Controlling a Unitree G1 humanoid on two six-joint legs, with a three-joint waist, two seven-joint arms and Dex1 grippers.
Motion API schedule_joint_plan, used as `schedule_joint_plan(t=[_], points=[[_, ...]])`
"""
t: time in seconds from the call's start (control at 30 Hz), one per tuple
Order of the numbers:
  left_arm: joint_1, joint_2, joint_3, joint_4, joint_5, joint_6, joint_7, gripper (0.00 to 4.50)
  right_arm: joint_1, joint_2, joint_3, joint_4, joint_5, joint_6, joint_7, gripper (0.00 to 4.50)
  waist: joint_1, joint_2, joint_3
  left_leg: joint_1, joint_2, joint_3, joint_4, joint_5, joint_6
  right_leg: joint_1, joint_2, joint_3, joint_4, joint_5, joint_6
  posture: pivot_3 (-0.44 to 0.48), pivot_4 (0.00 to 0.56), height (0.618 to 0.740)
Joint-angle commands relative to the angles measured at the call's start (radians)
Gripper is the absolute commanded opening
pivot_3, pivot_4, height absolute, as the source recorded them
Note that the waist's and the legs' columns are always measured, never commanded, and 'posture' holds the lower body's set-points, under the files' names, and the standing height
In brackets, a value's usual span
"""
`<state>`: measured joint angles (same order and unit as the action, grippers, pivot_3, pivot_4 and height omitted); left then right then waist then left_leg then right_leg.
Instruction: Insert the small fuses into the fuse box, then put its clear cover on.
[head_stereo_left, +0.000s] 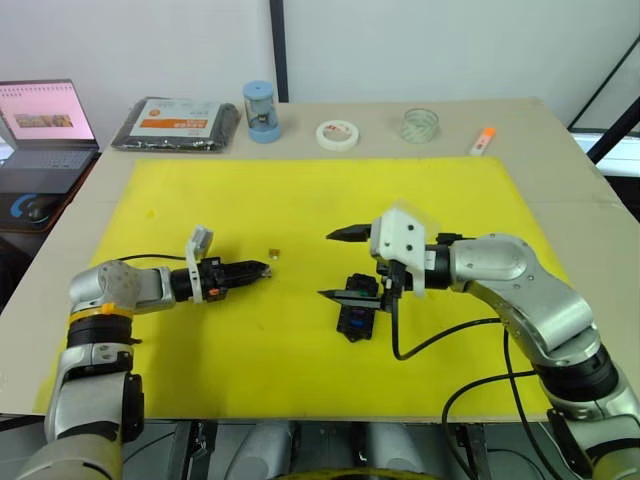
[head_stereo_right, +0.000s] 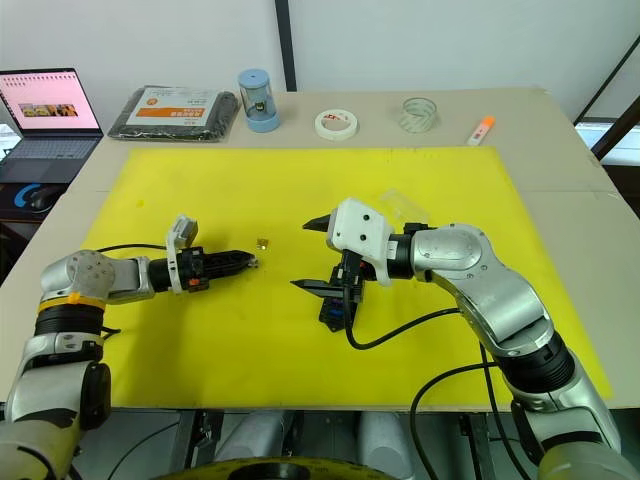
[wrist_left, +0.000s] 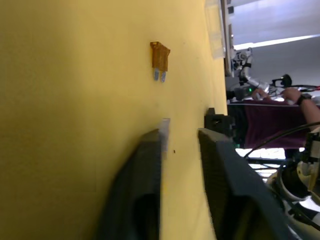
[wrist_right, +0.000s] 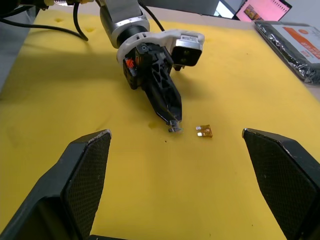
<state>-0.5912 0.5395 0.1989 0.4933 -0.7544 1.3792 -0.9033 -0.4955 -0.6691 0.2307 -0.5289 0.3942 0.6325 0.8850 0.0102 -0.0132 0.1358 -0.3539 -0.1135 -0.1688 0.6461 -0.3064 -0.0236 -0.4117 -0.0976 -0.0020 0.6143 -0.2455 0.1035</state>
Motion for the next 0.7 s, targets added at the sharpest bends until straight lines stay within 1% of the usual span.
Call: schedule_joint_plan(t=[0.03, 0.1, 0.27, 0.37, 0.47, 0.57, 0.67, 0.7], points=[[0.056, -0.001, -0.036, 0.001, 0.034, -0.003, 0.017, 0.01, 0.000, -0.003, -0.027, -0.009, -0.005, -0.027, -0.001, 4.50, 0.000, 0.002, -0.001, 0.000, 0.000, 0.000, 0.000, 0.000, 0.000, 0.000, 0.000, 0.000, 0.000, 0.000, 0.000, 0.000, 0.150, 0.740], [0.069, 0.006, -0.038, -0.013, 0.033, -0.005, 0.012, 0.01, 0.006, -0.004, -0.027, -0.001, -0.007, -0.037, 0.001, 4.50, -0.004, 0.004, -0.003, 0.001, 0.000, 0.000, 0.000, 0.000, 0.000, 0.000, 0.000, 0.000, 0.000, 0.000, 0.000, 0.000, 0.150, 0.740], [0.068, 0.019, -0.021, -0.035, 0.016, 0.008, 0.006, 0.01, 0.013, 0.010, -0.037, 0.019, 0.003, -0.052, 0.002, 4.50, -0.011, 0.004, -0.003, 0.001, 0.001, 0.000, 0.000, 0.000, 0.000, 0.000, 0.000, 0.000, 0.000, 0.000, 0.000, 0.000, 0.150, 0.740], [0.059, 0.031, -0.008, -0.076, -0.011, 0.024, -0.010, 0.01, 0.011, 0.018, -0.047, 0.030, 0.015, -0.050, 0.000, 4.50, -0.017, 0.004, -0.003, 0.001, 0.001, 0.000, 0.000, 0.000, 0.000, 0.000, 0.000, 0.000, 0.000, 0.000, 0.000, 0.000, 0.150, 0.740], [0.044, 0.059, -0.004, -0.195, -0.059, 0.033, -0.047, 0.01, -0.004, 0.028, -0.072, 0.038, 0.045, -0.018, -0.010, 4.50, -0.022, 0.004, -0.003, 0.000, 0.001, 0.000, 0.000, 0.000, 0.000, -0.001, 0.000, 0.001, 0.000, 0.000, 0.000, 0.000, 0.150, 0.740], [0.033, 0.097, -0.030, -0.369, -0.112, 0.024, -0.105, 0.01, -0.014, 0.040, -0.105, 0.046, 0.091, 0.029, -0.021, 4.50, -0.021, 0.003, -0.002, -0.002, 0.001, 0.000, 0.000, 0.000, 0.000, -0.002, 0.000, 0.001, 0.000, 0.000, 0.000, 0.000, 0.150, 0.740], [-0.005, 0.100, -0.036, -0.534, -0.148, -0.051, -0.145, 0.01, -0.026, 0.031, -0.151, 0.046, 0.168, 0.120, -0.022, 4.50, -0.017, 0.003, -0.002, -0.002, 0.001, 0.000, 0.000, 0.000, 0.000, -0.001, 0.000, 0.001, -0.001, 0.000, 0.000, 0.000, 0.150, 0.740], [-0.013, 0.098, -0.037, -0.565, -0.149, -0.078, -0.150, 0.01, -0.031, 0.025, -0.160, 0.046, 0.187, 0.145, -0.021, 4.50, -0.015, 0.003, -0.002, -0.002, 0.001, 0.000, 0.000, 0.000, 0.000, -0.001, 0.000, 0.001, -0.001, 0.000, 0.000, 0.000, 0.150, 0.740]])
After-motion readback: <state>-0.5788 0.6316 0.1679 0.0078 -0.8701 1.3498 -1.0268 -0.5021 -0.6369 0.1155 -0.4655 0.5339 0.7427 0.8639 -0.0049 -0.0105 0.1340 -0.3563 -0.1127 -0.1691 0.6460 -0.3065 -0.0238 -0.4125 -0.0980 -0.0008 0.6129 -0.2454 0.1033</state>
